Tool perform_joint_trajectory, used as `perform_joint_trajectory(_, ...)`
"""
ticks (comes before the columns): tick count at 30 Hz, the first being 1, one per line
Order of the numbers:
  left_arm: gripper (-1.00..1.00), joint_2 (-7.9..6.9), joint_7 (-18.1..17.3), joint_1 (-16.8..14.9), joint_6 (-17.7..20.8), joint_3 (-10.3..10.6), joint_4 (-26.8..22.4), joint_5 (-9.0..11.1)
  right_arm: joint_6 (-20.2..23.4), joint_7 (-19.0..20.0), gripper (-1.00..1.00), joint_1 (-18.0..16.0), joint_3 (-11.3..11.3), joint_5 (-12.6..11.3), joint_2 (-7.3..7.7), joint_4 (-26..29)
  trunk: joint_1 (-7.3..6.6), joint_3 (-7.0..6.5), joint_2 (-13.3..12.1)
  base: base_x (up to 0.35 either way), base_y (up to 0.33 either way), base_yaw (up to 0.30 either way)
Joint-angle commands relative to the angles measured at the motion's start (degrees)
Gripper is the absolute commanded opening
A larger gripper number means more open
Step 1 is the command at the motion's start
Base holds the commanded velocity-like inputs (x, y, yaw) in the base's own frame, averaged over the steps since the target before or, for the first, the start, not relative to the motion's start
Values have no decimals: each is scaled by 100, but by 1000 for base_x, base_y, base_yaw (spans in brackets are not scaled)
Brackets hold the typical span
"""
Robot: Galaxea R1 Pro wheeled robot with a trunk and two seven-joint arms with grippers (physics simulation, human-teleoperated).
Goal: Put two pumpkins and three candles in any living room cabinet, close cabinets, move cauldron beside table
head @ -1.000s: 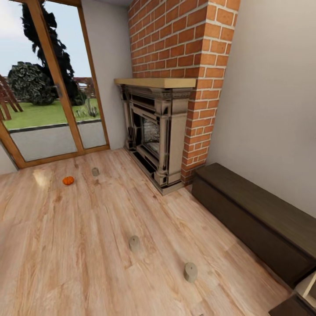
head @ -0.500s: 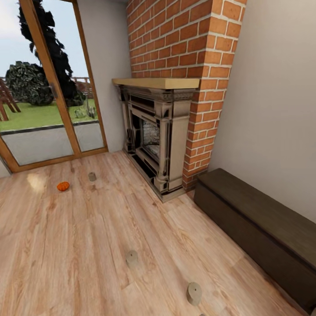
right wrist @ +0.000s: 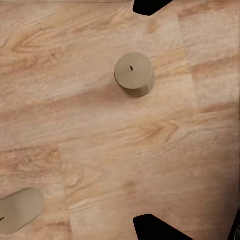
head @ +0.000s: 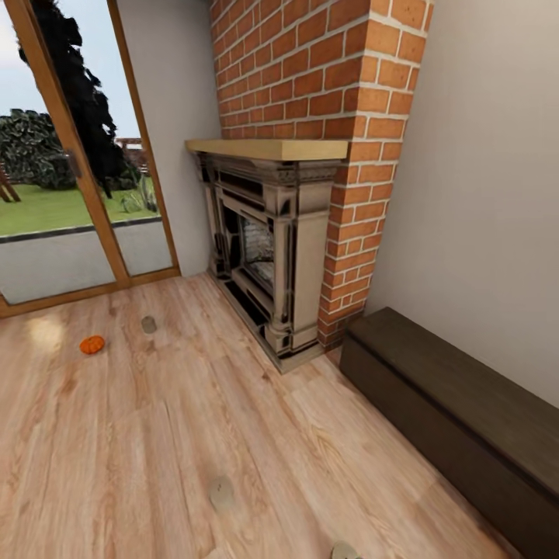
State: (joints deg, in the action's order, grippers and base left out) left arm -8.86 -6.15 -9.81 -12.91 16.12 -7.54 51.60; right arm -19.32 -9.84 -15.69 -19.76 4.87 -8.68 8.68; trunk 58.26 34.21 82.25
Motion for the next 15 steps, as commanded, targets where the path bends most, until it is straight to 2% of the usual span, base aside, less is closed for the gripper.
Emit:
perform_joint_trajectory(1,100,-2,-26,-4,-18,39,6,61,-9,-46,100,-4,-11,45,-2,1,3,5,2,340,0,-18)
perform_joint_trajectory(8,100,-3,-26,-4,-18,37,6,61,-34,-45,100,-4,-11,21,-2,26,3,5,2,286,-1,-5)
perform_joint_trajectory(15,100,-6,-26,-4,-18,36,6,61,-36,-43,100,-4,-10,14,-2,28,3,5,2,53,-45,0)
